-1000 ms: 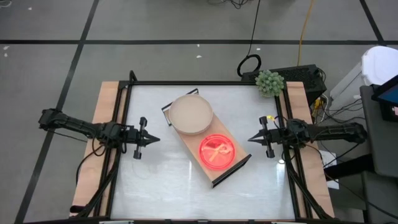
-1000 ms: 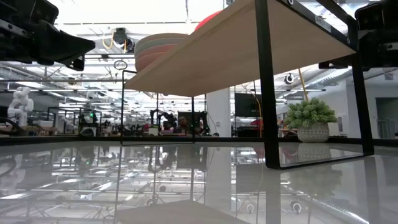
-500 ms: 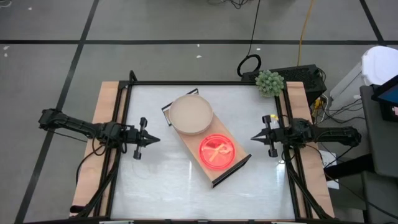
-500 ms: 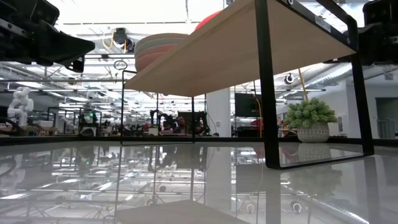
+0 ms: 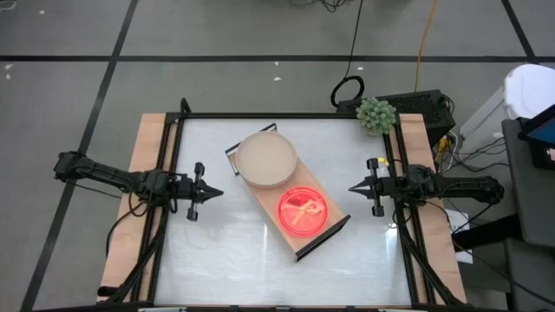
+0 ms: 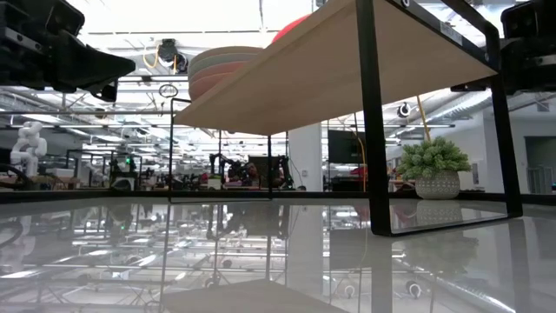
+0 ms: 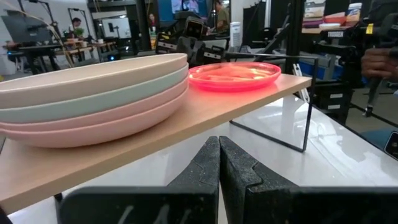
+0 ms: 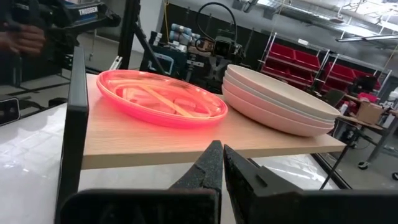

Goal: Place and stack plates onto a shelf
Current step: Return to Home Position

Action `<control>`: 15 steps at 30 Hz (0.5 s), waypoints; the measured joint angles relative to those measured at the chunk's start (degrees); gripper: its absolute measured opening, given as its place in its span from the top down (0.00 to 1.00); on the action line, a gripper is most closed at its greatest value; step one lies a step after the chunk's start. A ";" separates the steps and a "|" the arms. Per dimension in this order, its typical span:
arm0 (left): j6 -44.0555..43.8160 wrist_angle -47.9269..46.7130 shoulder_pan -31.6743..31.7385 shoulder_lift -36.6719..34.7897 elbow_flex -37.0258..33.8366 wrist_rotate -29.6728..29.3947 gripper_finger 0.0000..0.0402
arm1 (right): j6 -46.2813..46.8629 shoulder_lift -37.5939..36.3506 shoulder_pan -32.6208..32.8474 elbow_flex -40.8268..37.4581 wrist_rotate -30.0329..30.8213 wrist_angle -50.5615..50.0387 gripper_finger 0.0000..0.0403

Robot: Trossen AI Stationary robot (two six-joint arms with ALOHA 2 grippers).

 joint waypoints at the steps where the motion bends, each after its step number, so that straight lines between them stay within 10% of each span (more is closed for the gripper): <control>1: -0.06 -0.05 0.00 -0.39 0.00 0.00 1.00 | 0.04 -0.02 0.00 0.00 0.00 0.03 1.00; 15: 1.71 -9.14 0.00 -15.48 0.04 -0.05 1.00 | 1.61 0.00 0.00 0.00 0.04 0.19 1.00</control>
